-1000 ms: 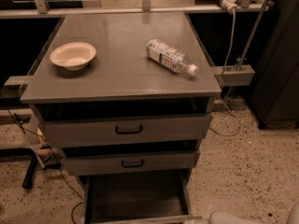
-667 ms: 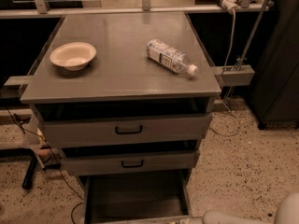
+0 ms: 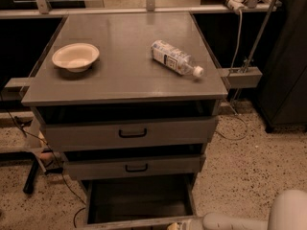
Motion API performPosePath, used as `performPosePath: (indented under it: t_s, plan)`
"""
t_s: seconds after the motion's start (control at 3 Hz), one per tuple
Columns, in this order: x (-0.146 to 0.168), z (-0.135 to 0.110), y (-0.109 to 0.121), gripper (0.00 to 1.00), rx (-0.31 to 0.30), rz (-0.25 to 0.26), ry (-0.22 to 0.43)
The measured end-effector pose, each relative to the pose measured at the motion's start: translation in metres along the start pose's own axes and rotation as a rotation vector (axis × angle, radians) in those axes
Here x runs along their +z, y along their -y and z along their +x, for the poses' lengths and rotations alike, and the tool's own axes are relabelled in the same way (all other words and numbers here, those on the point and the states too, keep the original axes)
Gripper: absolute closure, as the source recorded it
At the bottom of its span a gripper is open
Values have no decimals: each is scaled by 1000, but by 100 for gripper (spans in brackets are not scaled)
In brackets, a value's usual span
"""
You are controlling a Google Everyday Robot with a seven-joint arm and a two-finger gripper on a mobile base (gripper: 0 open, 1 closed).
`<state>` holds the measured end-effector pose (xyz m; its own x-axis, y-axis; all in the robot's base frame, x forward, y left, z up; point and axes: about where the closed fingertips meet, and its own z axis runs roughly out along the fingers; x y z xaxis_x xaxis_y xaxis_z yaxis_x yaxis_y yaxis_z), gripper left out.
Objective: Close bottom drawer
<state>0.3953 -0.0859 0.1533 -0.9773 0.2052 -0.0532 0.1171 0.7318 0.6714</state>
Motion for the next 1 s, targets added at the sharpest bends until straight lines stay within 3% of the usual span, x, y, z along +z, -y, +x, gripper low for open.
performPosePath:
  t_s: [0.67, 1.0]
  plan:
    - [-6, -29, -3, 100, 2, -3, 52]
    - [-5, -38, -8, 100, 16, -34, 63]
